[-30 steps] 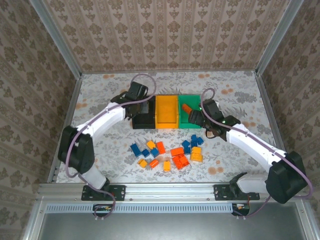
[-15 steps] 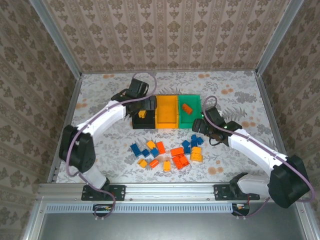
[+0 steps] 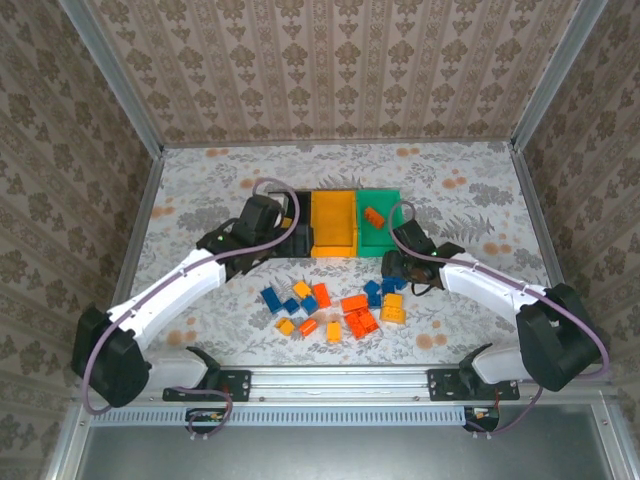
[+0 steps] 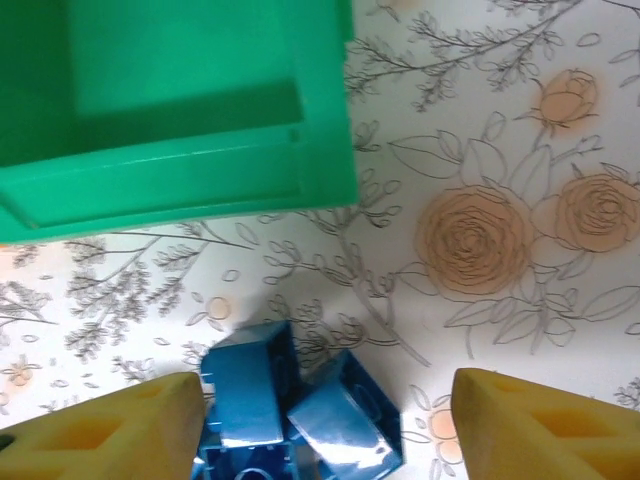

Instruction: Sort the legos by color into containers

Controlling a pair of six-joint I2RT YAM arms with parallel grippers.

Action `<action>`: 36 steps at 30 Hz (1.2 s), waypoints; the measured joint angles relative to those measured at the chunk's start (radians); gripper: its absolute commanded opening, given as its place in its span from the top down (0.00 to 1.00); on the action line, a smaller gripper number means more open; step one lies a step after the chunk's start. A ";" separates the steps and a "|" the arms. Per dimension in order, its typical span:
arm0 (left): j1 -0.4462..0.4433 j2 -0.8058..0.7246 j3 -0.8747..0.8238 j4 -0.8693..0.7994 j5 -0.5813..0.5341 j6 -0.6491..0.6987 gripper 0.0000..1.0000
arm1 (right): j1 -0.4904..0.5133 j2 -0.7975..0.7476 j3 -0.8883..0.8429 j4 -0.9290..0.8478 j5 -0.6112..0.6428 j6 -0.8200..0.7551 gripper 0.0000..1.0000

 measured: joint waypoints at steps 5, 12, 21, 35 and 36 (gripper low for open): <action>0.000 -0.081 -0.072 0.002 -0.010 -0.024 0.00 | 0.027 0.076 0.046 0.027 -0.004 -0.046 0.41; 0.003 -0.090 -0.090 0.008 -0.011 -0.039 0.00 | 0.053 0.185 0.092 0.024 -0.010 -0.081 0.49; 0.020 -0.090 -0.112 0.008 -0.011 -0.043 0.00 | 0.081 0.229 0.106 -0.039 0.009 -0.089 0.61; 0.029 -0.102 -0.124 0.007 -0.014 -0.045 0.00 | 0.087 0.174 0.106 -0.060 0.042 -0.089 0.77; 0.029 -0.109 -0.126 0.005 -0.014 -0.046 0.00 | 0.087 0.151 0.107 -0.062 0.042 -0.090 0.77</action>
